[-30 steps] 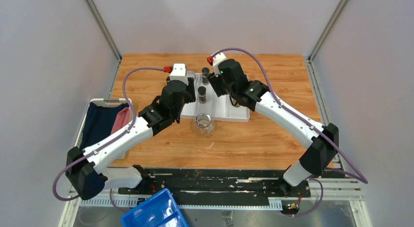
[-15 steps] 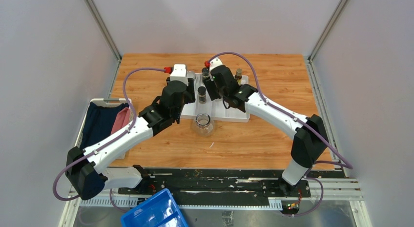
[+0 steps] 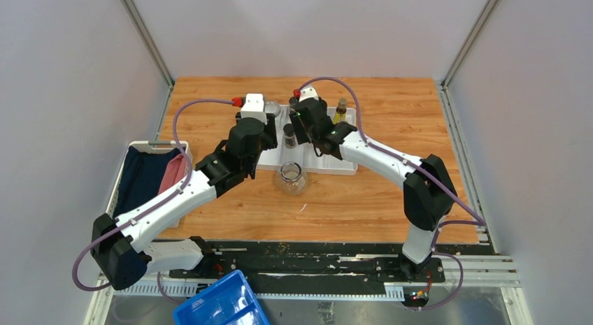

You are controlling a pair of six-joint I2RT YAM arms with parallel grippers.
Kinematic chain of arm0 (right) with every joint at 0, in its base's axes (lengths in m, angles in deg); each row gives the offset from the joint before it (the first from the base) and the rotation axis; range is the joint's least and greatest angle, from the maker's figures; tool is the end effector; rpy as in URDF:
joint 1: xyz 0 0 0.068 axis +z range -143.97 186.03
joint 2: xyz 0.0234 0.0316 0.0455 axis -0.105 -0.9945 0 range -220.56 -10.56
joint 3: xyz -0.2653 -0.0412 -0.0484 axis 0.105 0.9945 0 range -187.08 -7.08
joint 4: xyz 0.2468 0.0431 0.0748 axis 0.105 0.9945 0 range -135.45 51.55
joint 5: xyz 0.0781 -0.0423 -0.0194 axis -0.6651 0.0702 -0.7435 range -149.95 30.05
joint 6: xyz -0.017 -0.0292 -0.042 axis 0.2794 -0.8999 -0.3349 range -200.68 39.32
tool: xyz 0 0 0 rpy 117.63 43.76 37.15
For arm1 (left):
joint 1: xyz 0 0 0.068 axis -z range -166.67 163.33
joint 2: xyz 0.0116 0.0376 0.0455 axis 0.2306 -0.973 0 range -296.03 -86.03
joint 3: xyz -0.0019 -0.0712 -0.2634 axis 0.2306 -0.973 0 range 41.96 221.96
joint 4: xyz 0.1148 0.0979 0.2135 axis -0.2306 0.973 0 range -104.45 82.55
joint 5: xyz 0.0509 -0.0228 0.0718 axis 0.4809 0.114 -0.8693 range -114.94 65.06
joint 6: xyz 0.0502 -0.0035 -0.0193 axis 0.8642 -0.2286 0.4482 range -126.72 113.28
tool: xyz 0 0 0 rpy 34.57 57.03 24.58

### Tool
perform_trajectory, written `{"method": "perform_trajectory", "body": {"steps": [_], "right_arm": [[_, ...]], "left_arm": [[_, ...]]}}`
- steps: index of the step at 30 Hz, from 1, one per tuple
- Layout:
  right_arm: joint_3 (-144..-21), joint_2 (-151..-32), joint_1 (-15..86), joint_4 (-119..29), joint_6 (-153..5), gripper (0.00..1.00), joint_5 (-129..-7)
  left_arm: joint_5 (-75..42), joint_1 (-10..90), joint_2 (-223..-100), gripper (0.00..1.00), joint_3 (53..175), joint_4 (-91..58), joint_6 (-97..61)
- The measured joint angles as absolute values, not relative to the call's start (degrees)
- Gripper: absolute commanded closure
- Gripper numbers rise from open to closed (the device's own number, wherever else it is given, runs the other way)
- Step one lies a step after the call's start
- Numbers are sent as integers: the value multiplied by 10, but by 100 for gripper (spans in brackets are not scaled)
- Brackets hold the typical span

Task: Organize the condiment bottles
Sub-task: Place the bottle in the storage box.

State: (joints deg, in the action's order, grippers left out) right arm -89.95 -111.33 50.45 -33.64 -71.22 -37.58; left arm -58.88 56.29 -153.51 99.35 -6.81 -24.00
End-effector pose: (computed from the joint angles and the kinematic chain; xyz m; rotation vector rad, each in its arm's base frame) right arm 0.3050 0.2799 0.3017 -0.3891 2.0143 0.1769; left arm 0.2104 -0.1689 0.3421 0.0090 1.8300 -0.1831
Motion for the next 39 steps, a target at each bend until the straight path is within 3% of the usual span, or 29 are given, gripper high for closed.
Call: {"method": "perform_trajectory", "body": {"steps": [39], "right_arm": [[-870,-1163,453,-380,-672,100,-411]], "left_arm": [[-591,563,-1554,46,983,-69,-238]]}}
